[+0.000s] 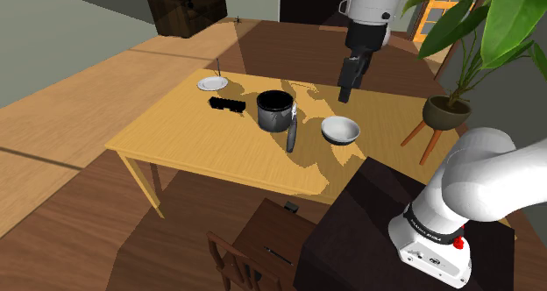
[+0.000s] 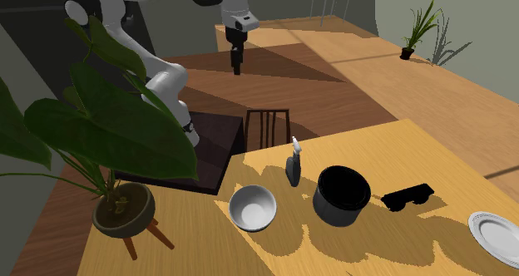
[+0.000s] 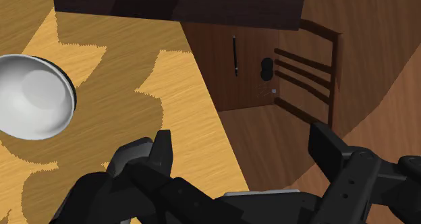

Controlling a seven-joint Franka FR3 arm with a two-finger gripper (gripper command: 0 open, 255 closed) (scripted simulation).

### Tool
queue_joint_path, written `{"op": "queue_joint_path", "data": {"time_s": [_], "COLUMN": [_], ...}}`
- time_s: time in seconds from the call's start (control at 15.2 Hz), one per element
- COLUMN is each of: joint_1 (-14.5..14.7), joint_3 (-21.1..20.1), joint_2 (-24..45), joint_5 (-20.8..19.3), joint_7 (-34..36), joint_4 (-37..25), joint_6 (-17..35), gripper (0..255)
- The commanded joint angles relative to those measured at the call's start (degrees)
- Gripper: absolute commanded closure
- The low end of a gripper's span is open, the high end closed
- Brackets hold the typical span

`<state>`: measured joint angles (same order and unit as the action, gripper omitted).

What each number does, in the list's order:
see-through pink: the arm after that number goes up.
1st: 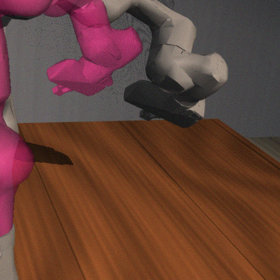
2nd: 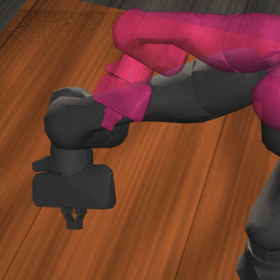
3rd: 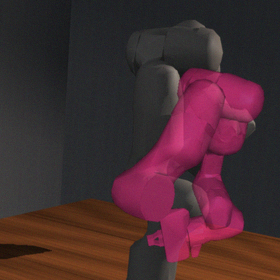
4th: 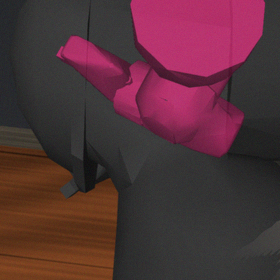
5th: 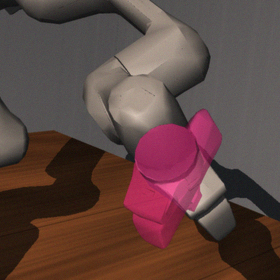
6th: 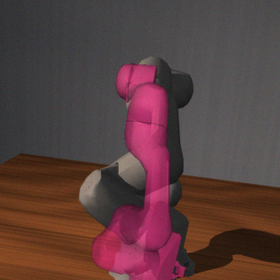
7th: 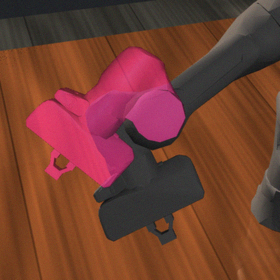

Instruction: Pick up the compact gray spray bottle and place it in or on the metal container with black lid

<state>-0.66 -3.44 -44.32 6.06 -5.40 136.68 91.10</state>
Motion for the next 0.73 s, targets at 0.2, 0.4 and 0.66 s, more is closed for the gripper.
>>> {"op": "queue_joint_path", "data": {"time_s": [0.2,0.4,0.66], "joint_1": [-1.6,-3.5,-6.5], "joint_3": [-3.3,-6.9,-12.0], "joint_2": [0.2,1.7,6.0], "joint_5": [0.5,0.8,0.2], "joint_7": [6.3,12.7,21.9], "joint_4": [5.3,9.7,13.8], "joint_6": [8.4,17.1,28.7], "gripper": [0,0,0]}}
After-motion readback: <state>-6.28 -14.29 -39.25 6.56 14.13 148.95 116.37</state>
